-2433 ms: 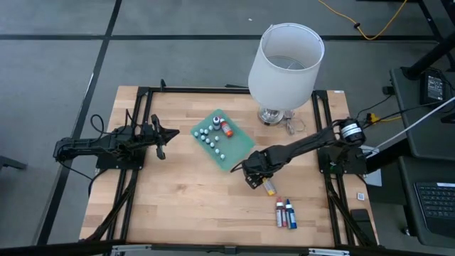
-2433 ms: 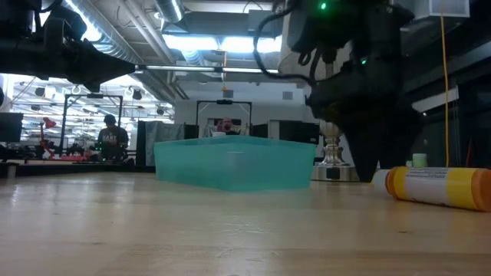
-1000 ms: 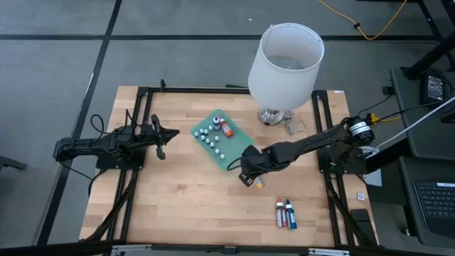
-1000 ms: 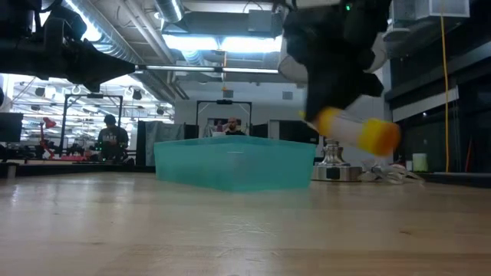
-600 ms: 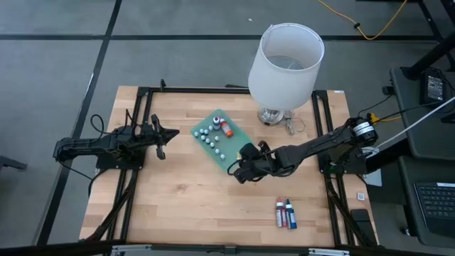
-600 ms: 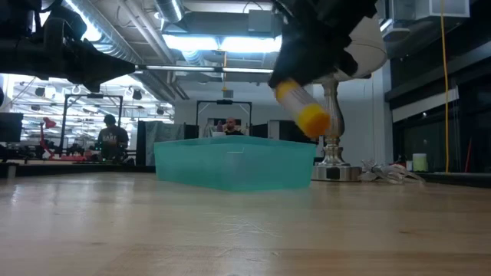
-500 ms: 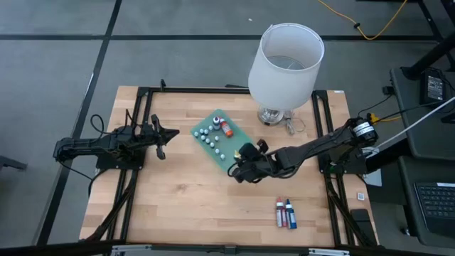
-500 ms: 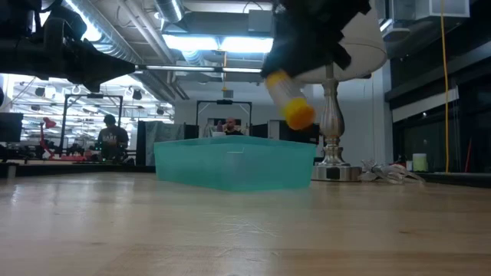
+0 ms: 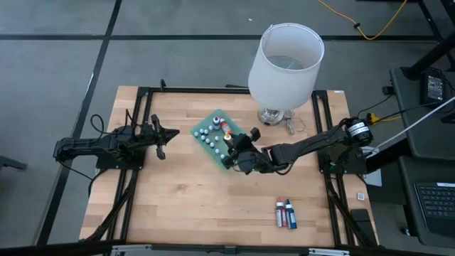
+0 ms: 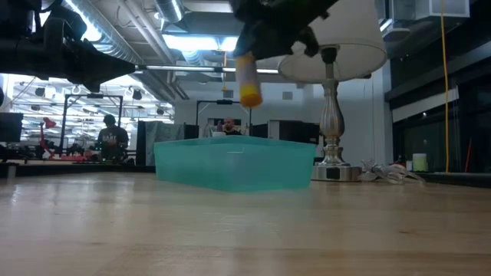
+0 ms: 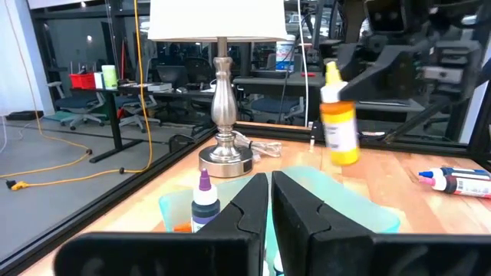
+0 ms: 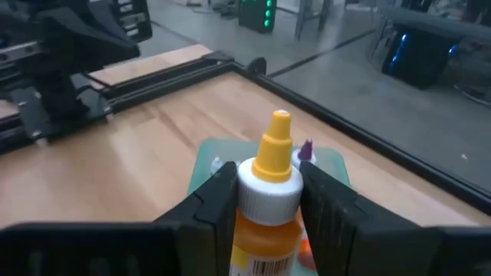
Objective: Pick & Place food coloring
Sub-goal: Put the large yellow food coloring bottle into the green bin
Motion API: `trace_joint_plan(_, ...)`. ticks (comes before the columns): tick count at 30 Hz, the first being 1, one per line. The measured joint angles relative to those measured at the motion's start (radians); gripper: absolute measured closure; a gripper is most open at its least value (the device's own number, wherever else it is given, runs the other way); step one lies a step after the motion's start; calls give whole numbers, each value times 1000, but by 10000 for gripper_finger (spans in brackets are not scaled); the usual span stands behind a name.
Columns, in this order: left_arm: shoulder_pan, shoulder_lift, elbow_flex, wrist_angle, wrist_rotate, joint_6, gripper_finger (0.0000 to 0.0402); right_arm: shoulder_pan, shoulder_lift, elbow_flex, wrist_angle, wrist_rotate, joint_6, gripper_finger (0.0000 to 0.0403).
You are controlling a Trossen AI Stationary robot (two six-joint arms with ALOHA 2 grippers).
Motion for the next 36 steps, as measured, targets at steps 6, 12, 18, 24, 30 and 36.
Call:
trace_joint_plan(6,0,0,0,0,0,0,388,-57,64,0,117,2,-51,280)
trace_joint_plan(12,0,0,0,0,0,0,391,-111,135,-39,239,13,-47,280)
trace_joint_plan(18,0,0,0,0,0,0,385,-158,188,-85,311,14,-48,280)
trace_joint_plan(24,0,0,0,0,0,0,387,-187,234,-114,355,7,0,280)
trace_joint_plan(30,0,0,0,0,0,0,392,-191,282,-118,403,-13,-1,280)
trace_joint_plan(36,0,0,0,0,0,0,391,-191,310,-117,435,-10,-3,263)
